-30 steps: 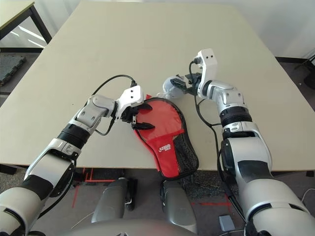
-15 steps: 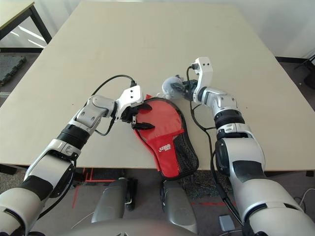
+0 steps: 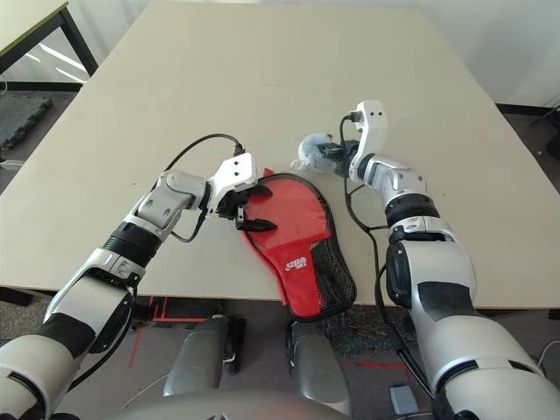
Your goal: Store the ping-pong paddle in its case and zip it.
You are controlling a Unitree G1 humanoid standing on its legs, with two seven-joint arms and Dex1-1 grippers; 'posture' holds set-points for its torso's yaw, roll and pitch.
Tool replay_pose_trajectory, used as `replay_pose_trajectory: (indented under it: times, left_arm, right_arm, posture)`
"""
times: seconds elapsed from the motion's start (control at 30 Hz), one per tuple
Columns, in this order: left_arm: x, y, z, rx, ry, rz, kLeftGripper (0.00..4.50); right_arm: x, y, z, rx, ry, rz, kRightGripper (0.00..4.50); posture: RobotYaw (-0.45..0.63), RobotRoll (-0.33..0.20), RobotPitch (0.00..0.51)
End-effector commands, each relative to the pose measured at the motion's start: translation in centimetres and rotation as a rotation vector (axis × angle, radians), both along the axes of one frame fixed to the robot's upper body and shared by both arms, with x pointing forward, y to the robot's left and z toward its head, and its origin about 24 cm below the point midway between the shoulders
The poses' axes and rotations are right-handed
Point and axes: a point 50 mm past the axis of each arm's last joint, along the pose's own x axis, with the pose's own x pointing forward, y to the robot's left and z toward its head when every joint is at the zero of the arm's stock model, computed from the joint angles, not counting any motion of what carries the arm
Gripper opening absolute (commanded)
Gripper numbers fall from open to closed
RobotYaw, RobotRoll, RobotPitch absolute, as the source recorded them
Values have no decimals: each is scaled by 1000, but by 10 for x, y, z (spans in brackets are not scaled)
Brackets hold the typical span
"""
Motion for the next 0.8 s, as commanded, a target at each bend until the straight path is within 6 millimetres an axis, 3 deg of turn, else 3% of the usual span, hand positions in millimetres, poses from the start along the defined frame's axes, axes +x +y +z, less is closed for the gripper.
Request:
replay_pose_trajectory:
  times: [0.03, 0.33, 0.6, 0.8]
  left_arm:
    - [-7, 4, -23, 64, 73, 15, 4500]
    - [-6, 3, -22, 68, 71, 7, 4500]
    - [-5, 1, -21, 70, 69, 2, 4500]
    - [-4, -5, -21, 67, 67, -15, 4500]
  right_arm:
    - [-2, -21, 5, -17, -24, -74, 6]
    - [-19, -50, 0, -84, 22, -8, 6]
    - [-46, -78, 1, -112, 87, 118, 6]
    - [-73, -85, 5, -131, 157, 270, 6]
  posture:
    - [88, 0, 127]
    - [77, 0, 131]
    - [62, 0, 136]
    - [49, 0, 137]
